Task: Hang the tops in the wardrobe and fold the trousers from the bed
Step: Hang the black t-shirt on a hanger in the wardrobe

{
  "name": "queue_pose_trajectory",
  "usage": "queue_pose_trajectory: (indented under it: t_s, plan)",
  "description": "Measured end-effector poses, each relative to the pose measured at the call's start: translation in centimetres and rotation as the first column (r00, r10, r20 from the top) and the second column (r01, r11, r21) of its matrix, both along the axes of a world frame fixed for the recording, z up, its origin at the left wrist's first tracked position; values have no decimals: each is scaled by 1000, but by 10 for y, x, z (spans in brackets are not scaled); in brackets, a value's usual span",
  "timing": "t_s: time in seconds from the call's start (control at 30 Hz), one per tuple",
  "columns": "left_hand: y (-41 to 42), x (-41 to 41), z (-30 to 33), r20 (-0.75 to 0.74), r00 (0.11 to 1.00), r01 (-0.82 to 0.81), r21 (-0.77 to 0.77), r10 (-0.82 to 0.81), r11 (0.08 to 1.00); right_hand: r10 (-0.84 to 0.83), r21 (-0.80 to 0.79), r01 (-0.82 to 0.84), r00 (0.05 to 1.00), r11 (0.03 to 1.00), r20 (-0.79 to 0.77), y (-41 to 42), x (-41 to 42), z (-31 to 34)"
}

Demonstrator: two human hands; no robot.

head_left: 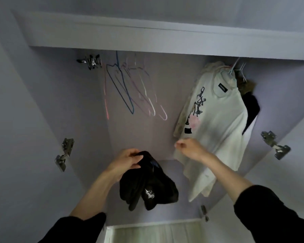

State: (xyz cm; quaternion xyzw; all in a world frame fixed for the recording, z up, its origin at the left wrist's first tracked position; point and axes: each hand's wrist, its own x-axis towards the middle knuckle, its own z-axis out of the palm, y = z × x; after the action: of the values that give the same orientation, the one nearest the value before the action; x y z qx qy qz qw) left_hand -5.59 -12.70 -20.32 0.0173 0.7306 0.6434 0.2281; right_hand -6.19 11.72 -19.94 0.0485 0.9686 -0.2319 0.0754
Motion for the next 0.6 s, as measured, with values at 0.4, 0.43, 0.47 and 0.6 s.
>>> queue_pose_trajectory:
  t_s: [0.4,0.43,0.47,0.6]
  plan:
    - [-21,-24,38,-345,931,-233,-308,121,922,-140,-484,59,981,873,-133,-38,-161,61]
    - [-23,-25,39,-345,929,-244,-307,132,920,-169,-534,84,979,842,-112,-40,-170,61]
    - [-23,-25,40,-344,928,-255,-307,143,917,-195,-585,110,977,804,-84,-42,-180,61]
    - [-24,-31,40,-341,923,-295,-325,179,898,-216,-706,156,976,691,4,-53,-198,61]
